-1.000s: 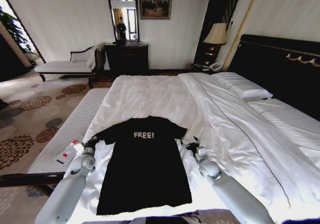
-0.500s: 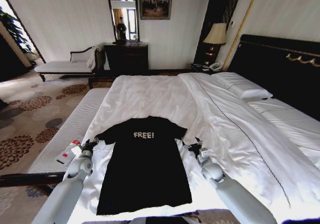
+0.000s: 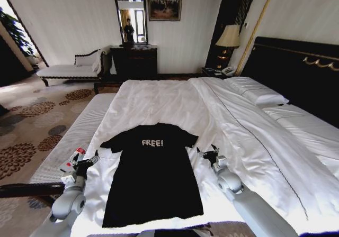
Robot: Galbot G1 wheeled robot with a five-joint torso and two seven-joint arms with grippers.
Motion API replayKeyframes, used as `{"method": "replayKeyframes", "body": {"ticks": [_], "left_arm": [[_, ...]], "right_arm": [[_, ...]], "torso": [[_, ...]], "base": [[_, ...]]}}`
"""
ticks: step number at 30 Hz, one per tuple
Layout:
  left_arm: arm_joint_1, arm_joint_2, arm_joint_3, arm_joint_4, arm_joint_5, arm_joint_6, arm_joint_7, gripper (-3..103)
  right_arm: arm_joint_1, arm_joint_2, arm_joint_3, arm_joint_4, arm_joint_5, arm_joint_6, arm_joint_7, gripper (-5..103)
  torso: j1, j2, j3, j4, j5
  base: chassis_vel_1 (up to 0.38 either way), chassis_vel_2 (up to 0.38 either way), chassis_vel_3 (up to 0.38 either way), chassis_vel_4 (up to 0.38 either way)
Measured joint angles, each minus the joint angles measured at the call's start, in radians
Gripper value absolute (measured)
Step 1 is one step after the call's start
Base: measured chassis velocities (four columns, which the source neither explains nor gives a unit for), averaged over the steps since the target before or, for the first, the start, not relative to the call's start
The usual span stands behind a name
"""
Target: Fold the clothes on the bed.
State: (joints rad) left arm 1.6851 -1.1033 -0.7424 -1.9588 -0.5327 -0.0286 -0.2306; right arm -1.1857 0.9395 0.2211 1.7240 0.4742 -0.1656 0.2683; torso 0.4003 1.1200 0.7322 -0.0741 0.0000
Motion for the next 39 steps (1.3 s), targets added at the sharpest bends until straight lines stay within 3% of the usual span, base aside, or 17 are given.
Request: {"method": "replayKeyframes", "body": {"ticks": [4,7,12,23,27,31,32,34,39], "left_arm": [[0.091,-0.051,-0.014,-0.044,0.023,-0.056,0.04,100],[0.17,-0.099,-0.011,-0.088,0.102,-0.113,0.074,100],[0.252,-0.168,0.021,-0.17,0.146,-0.154,0.107,98],[0.248,-0.158,0.088,-0.18,0.186,-0.162,0.099,98],[0.248,-0.156,0.105,-0.19,0.197,-0.156,0.084,98],[0.258,-0.153,0.115,-0.206,0.202,-0.148,0.068,98],[0.258,-0.153,0.115,-0.206,0.202,-0.148,0.068,98],[0.264,-0.151,0.115,-0.211,0.207,-0.142,0.062,98],[0.27,-0.148,0.119,-0.224,0.218,-0.131,0.054,98]], "right_arm": [[-0.032,0.005,0.016,0.012,-0.028,0.012,0.0,100],[-0.059,0.008,0.041,0.036,-0.034,0.018,-0.001,100],[-0.081,0.009,0.077,0.085,0.006,-0.008,-0.002,100],[-0.094,-0.006,0.119,0.107,0.083,-0.022,-0.014,100],[-0.041,-0.016,0.094,0.105,0.177,-0.039,-0.016,100],[0.084,-0.017,0.056,0.099,0.51,-0.095,0.0,100],[0.084,-0.017,0.056,0.099,0.51,-0.095,0.0,100],[0.151,-0.014,0.036,0.074,0.652,-0.136,0.006,100],[0.251,-0.004,0.006,-0.027,0.806,-0.192,0.003,100]], "torso": [[0.0,0.0,0.0,-0.0002,0.0],[0.0,0.0,0.0,-0.0003,0.0001],[0.0,0.0,0.0,-0.0001,0.0002],[0.0,0.0,0.0,-0.0002,-0.0001],[0.0,0.0,0.0,-0.0004,-0.0001],[0.0,0.0,0.0,0.0,-0.0003],[0.0,0.0,0.0,0.0,-0.0003],[0.0,0.0,0.0,0.0,-0.0002],[0.0,0.0,0.0,-0.0003,0.0]], "base": [[0.0,0.0,0.0,0.0],[0.0,0.0,0.0,0.0],[0.0,0.0,0.0,0.0],[0.0,0.0,0.0,0.0],[0.0,0.0,0.0,0.0],[0.0,0.0,0.0,0.0],[0.0,0.0,0.0,0.0],[0.0,0.0,0.0,0.0],[0.0,0.0,0.0,0.0]]}}
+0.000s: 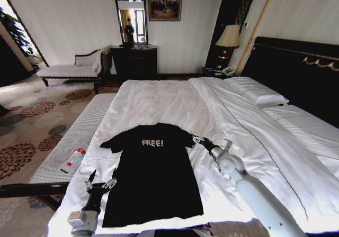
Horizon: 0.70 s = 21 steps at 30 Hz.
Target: Fold the clothes on the bed.
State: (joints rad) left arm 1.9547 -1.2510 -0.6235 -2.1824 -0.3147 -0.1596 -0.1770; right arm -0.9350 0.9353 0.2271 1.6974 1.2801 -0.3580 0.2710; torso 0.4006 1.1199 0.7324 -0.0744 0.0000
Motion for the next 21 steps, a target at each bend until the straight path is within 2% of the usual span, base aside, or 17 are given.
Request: {"method": "replayKeyframes", "body": {"ticks": [3,8,21], "left_arm": [[-0.007,-0.01,-0.017,-0.012,-0.003,0.013,-0.002,97],[-0.023,-0.016,-0.026,-0.029,-0.013,0.041,-0.002,98],[-0.013,-0.022,0.012,-0.04,-0.018,0.081,0.001,99]], "right_arm": [[0.043,0.01,-0.007,-0.064,0.063,-0.017,-0.006,100],[0.092,0.015,-0.02,-0.16,0.102,-0.03,-0.019,100],[0.204,0.068,-0.036,-0.401,0.081,-0.024,-0.102,100]], "torso": [[0.0,0.0,0.0,0.0001,0.0001],[0.0,0.0,0.0,-0.0001,0.0],[0.0,0.0,0.0,0.0001,-0.0001]], "base": [[0.0,0.0,0.0,0.0],[0.0,0.0,0.0,0.0],[0.0,0.0,0.0,0.0]]}}
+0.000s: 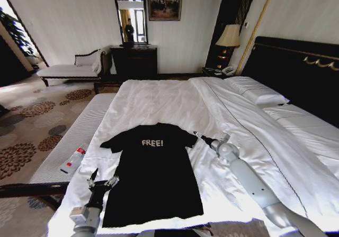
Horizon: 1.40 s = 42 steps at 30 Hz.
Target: Fold the clothes on the bed.
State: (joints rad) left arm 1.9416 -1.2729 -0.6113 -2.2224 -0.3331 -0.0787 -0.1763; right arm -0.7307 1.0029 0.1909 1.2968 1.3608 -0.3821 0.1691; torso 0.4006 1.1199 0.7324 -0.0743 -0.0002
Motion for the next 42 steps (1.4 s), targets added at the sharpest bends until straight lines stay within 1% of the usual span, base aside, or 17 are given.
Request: {"method": "replayKeyframes", "body": {"ticks": [14,23,24,26,27,29,30,31,32,36,38,40,41,42], "left_arm": [[-0.006,0.004,0.01,0.005,-0.001,0.002,0.0,99],[-0.018,0.019,0.003,0.004,-0.029,0.007,-0.001,99],[-0.019,0.021,0.002,0.003,-0.031,0.007,-0.001,99],[-0.021,0.024,0.001,0.002,-0.033,0.008,-0.001,99],[-0.021,0.024,0.001,0.002,-0.033,0.008,-0.001,99],[-0.022,0.025,0.001,-0.001,-0.041,0.01,-0.001,99],[-0.022,0.025,0.0,-0.004,-0.046,0.011,-0.001,99],[-0.022,0.025,-0.001,-0.007,-0.05,0.012,-0.001,99],[-0.022,0.025,-0.001,-0.007,-0.05,0.012,-0.001,99],[-0.024,0.031,-0.004,-0.013,-0.066,0.015,-0.002,99],[-0.026,0.033,-0.005,-0.013,-0.073,0.017,-0.003,99],[-0.032,0.041,-0.007,-0.013,-0.084,0.02,-0.005,99],[-0.032,0.041,-0.007,-0.013,-0.084,0.02,-0.005,99],[-0.034,0.044,-0.008,-0.013,-0.088,0.021,-0.006,99]], "right_arm": [[0.021,0.06,-0.009,-0.069,-0.04,0.0,-0.02,100],[0.031,0.084,-0.017,-0.106,-0.073,-0.008,-0.025,100],[0.033,0.086,-0.017,-0.108,-0.074,-0.008,-0.026,103],[0.038,0.091,-0.018,-0.111,-0.075,-0.01,-0.026,95],[0.038,0.091,-0.018,-0.111,-0.075,-0.01,-0.026,95],[0.041,0.093,-0.02,-0.112,-0.075,-0.011,-0.026,85],[0.041,0.093,-0.021,-0.112,-0.075,-0.012,-0.027,85],[0.041,0.091,-0.022,-0.112,-0.075,-0.013,-0.029,79],[0.041,0.091,-0.022,-0.112,-0.075,-0.013,-0.029,79],[0.041,0.09,-0.023,-0.115,-0.075,-0.015,-0.032,57],[0.04,0.091,-0.022,-0.115,-0.075,-0.015,-0.032,57],[0.038,0.093,-0.021,-0.115,-0.075,-0.015,-0.032,47],[0.038,0.093,-0.021,-0.115,-0.075,-0.015,-0.032,47],[0.037,0.093,-0.021,-0.115,-0.075,-0.015,-0.032,41]], "torso": [[0.0,0.0,0.0,0.0,0.0001],[0.0,0.0,0.0,-0.0001,-0.0001],[0.0,0.0,0.0,-0.0001,0.0],[0.0,0.0,0.0,0.0,0.0],[0.0,0.0,0.0,0.0,0.0],[0.0,0.0,0.0,0.0,0.0],[0.0,0.0,0.0,0.0,0.0],[0.0,0.0,0.0,0.0,0.0],[0.0,0.0,0.0,0.0,0.0],[0.0,0.0,0.0,-0.0001,0.0001],[0.0,0.0,0.0,0.0,0.0],[0.0,0.0,0.0,0.0001,0.0],[0.0,0.0,0.0,0.0001,0.0],[0.0,0.0,0.0,0.0,0.0]], "base": [[0.0,0.0,0.0,0.0],[0.0,0.0,0.0,0.0],[0.0,0.0,0.0,0.0],[0.0,0.0,0.0,0.0],[0.0,0.0,0.0,0.0],[0.0,0.0,0.0,0.0],[0.0,0.0,0.0,0.0],[0.0,0.0,0.0,0.0],[0.0,0.0,0.0,0.0],[0.0,0.0,0.0,0.0],[0.0,0.0,0.0,0.0],[0.0,0.0,0.0,0.0],[0.0,0.0,0.0,0.0],[0.0,0.0,0.0,0.0]]}}
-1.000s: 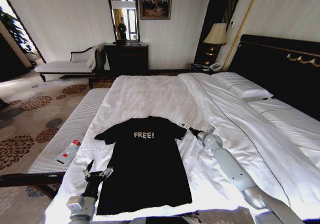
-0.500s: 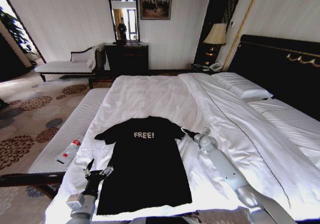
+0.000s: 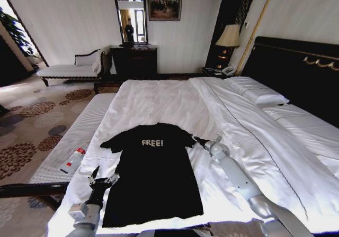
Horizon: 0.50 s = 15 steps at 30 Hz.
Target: Fold the clothes on the bed.
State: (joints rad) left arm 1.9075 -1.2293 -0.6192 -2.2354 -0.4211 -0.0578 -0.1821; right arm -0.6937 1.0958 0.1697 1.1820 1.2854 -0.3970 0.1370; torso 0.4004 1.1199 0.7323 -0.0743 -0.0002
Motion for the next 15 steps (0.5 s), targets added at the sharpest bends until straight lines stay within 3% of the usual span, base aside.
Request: {"method": "replayKeyframes", "body": {"ticks": [2,6,8,11,15], "left_arm": [[-0.004,0.005,-0.001,-0.002,-0.007,0.002,-0.002,99],[-0.009,0.012,-0.003,-0.003,-0.014,0.003,-0.002,99],[-0.011,0.016,-0.004,-0.004,-0.017,0.003,-0.003,99],[-0.014,0.018,-0.004,-0.005,-0.02,0.004,-0.003,99],[-0.017,0.019,-0.002,-0.005,-0.021,0.004,-0.004,99]], "right_arm": [[-0.002,0.001,0.001,0.0,-0.003,0.0,0.0,30],[-0.002,0.005,0.003,0.001,-0.006,0.0,0.0,25],[-0.002,0.005,0.004,0.003,-0.006,0.0,0.0,9],[-0.002,0.003,0.005,0.006,-0.007,0.0,0.0,2],[-0.003,-0.002,0.007,0.01,-0.007,0.0,0.002,0]], "torso": [[0.0,0.0,0.0,0.0,0.0],[0.0,0.0,0.0,0.0,0.0],[0.0,0.0,0.0,0.0,0.0001],[0.0,0.0,0.0,0.0001,0.0],[0.0,0.0,0.0,0.0001,0.0]], "base": [[0.0,0.0,0.0,0.0],[0.0,0.0,0.0,0.0],[0.0,0.0,0.0,0.0],[0.0,0.0,0.0,0.0],[0.0,0.0,0.0,0.0]]}}
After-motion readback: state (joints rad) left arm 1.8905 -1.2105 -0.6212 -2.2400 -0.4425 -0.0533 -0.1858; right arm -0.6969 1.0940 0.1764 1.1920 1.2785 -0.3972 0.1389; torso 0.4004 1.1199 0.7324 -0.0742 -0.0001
